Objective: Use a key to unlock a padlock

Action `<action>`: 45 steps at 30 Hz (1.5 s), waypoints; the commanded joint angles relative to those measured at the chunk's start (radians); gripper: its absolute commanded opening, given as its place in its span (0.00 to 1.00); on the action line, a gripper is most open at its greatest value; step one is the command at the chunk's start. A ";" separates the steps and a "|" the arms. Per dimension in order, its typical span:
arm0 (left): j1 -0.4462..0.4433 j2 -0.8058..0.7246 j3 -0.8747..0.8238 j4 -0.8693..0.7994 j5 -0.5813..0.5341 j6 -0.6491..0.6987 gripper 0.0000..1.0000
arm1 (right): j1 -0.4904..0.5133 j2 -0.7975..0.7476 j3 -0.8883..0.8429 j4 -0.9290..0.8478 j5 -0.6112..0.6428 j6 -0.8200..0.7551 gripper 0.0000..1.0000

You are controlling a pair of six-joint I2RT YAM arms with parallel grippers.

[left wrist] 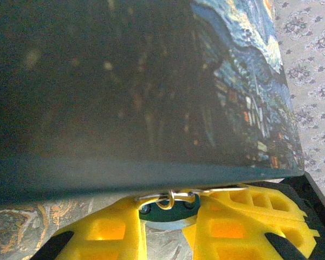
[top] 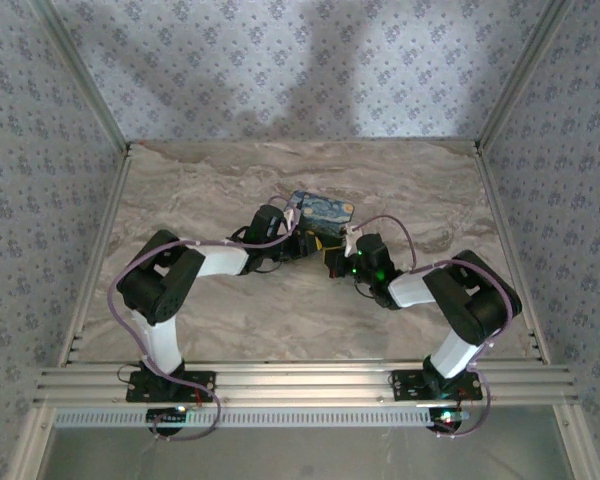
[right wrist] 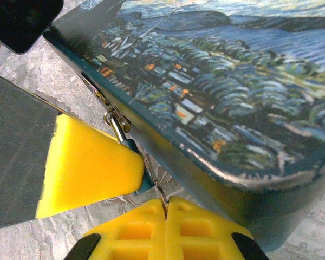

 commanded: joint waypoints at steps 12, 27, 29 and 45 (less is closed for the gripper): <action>-0.005 -0.029 0.004 0.027 -0.001 -0.026 0.21 | 0.010 -0.043 -0.071 0.005 0.017 -0.031 0.00; -0.005 -0.023 0.008 0.026 0.004 -0.025 0.21 | 0.016 -0.054 -0.039 0.009 0.010 -0.020 0.00; -0.006 -0.023 0.008 0.026 0.004 -0.024 0.21 | 0.015 -0.053 -0.031 0.008 0.004 -0.019 0.00; -0.007 -0.018 0.004 0.031 0.007 -0.031 0.21 | 0.023 -0.035 -0.001 0.011 0.003 -0.021 0.00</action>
